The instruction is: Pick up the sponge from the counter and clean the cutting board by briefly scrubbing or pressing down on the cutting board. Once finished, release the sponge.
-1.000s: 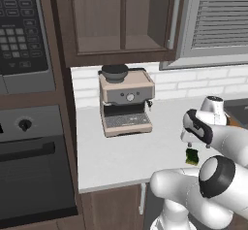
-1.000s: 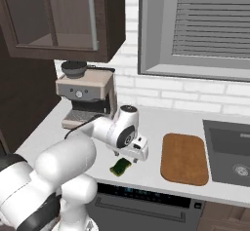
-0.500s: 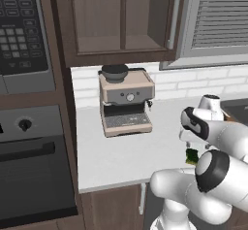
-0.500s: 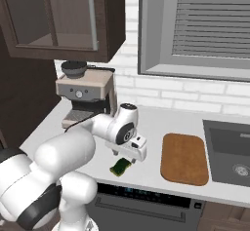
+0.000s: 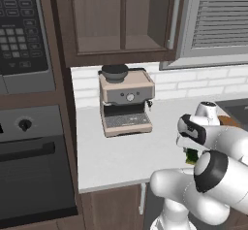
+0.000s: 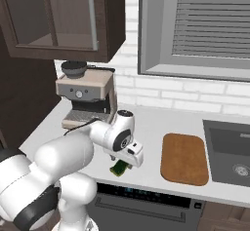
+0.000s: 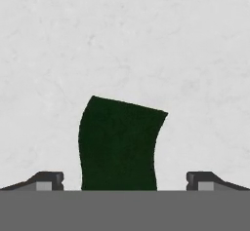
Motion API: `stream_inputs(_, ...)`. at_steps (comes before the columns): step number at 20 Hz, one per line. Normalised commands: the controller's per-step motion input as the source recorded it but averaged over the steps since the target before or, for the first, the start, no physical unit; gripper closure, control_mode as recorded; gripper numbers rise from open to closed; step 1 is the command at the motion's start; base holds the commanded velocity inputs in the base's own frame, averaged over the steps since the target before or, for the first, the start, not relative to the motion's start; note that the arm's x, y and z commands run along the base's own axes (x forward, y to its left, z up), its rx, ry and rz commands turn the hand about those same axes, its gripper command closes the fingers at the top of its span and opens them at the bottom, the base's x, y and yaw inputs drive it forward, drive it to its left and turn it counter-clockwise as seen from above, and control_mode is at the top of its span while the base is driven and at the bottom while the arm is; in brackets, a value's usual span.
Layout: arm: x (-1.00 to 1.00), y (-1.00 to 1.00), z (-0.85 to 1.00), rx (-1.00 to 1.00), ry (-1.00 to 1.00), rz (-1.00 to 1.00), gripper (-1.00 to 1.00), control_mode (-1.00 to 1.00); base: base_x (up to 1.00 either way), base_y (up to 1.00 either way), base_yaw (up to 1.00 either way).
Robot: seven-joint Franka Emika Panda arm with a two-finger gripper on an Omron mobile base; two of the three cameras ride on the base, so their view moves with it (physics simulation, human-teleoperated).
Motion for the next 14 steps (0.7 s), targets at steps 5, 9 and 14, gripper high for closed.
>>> stream_inputs(5, 0.0, 0.02, -0.35, 0.0, 0.0, 0.0, -1.0, -1.0, 0.0, 0.0, 0.0)
stream_inputs(9, 0.0, 0.17, -0.3, 0.0, 0.0, 0.0, -1.0, -1.0, 0.0, 0.0, 0.0)
stream_inputs(14, 0.0, 0.14, -0.31, 0.0, 0.0, 0.0, 1.0, -1.0, 0.0, 0.0, 0.0)
